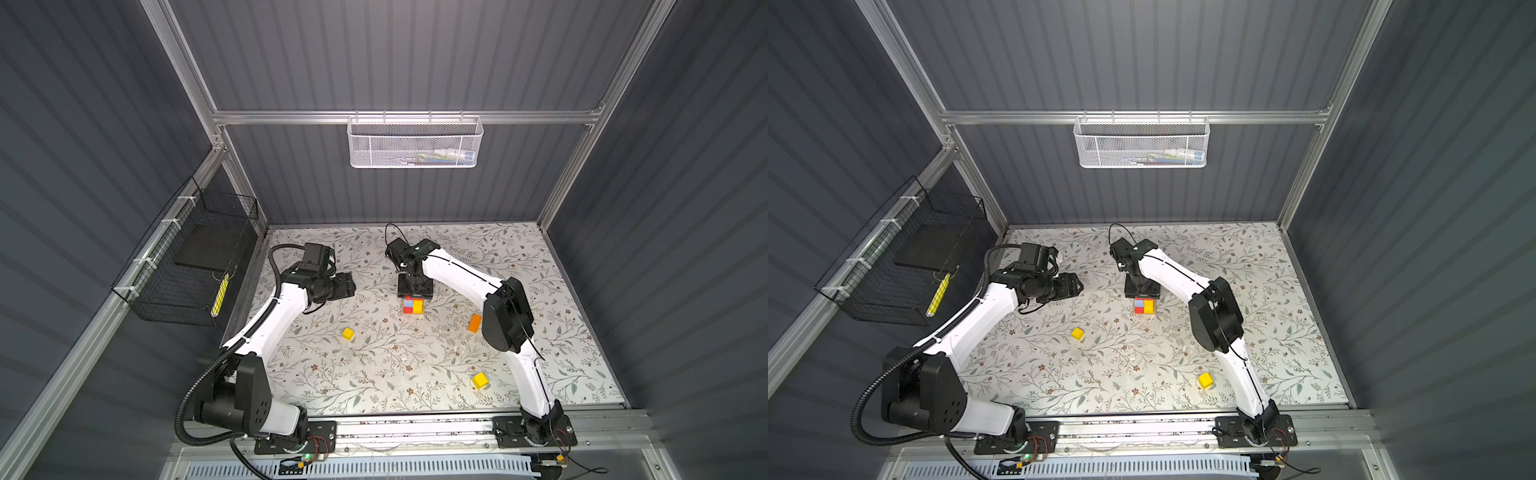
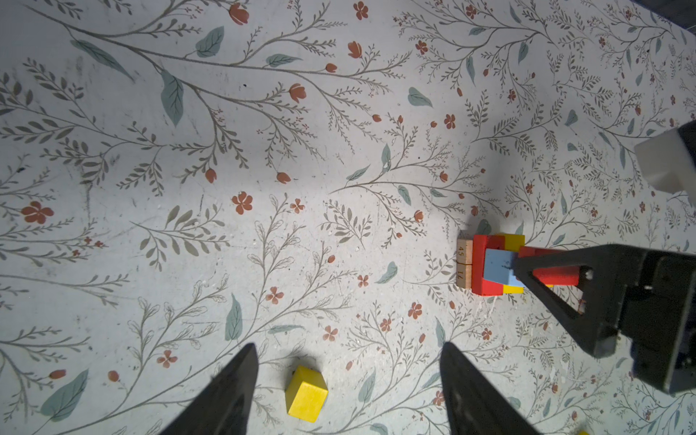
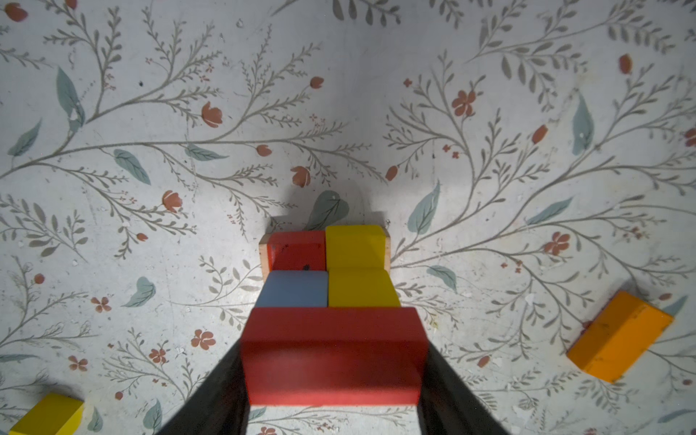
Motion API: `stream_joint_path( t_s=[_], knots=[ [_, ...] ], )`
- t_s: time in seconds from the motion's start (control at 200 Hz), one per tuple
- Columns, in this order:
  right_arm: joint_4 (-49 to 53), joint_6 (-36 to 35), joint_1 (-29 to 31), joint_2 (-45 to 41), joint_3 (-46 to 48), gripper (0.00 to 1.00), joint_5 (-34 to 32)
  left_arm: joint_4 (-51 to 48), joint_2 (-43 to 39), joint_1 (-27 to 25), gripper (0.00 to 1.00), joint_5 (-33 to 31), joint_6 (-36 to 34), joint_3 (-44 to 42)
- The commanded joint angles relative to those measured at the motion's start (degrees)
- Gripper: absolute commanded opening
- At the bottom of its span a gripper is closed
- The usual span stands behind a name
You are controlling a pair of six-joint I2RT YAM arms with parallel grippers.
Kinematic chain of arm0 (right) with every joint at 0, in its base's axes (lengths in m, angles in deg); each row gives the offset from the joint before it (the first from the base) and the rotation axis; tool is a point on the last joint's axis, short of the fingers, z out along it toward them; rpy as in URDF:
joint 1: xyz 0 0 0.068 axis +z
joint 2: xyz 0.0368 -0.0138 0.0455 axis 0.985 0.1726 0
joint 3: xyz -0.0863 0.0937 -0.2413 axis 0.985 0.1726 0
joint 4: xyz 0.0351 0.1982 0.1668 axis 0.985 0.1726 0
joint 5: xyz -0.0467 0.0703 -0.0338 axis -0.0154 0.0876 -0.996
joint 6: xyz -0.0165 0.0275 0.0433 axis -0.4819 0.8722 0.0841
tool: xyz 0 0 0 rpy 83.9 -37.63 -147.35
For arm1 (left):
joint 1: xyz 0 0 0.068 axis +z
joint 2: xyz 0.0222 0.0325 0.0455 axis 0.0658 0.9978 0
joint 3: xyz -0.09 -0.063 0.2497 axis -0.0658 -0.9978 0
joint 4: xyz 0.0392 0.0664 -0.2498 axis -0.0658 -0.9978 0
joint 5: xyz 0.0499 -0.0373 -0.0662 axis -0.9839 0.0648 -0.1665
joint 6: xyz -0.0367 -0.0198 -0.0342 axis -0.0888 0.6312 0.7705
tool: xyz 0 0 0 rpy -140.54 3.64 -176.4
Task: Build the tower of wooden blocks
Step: 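Lower the red block onto the stack top with the right gripper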
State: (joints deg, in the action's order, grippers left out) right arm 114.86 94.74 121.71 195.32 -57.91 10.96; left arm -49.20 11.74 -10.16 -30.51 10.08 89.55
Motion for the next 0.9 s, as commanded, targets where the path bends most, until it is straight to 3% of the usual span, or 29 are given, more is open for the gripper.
stream_joint_path(
  t_s=[0.0, 0.896],
  knots=[
    [1.5, 0.8, -0.1, 0.2, -1.2, 0.49, -0.9, -0.7, 0.6, 0.4, 0.76, 1.2, -1.4, 0.9],
    [1.2, 1.1, -0.1, 0.3, -0.8, 0.62, 0.6, -0.3, 0.5, 0.6, 0.76, 1.4, -1.3, 0.6]
  ],
)
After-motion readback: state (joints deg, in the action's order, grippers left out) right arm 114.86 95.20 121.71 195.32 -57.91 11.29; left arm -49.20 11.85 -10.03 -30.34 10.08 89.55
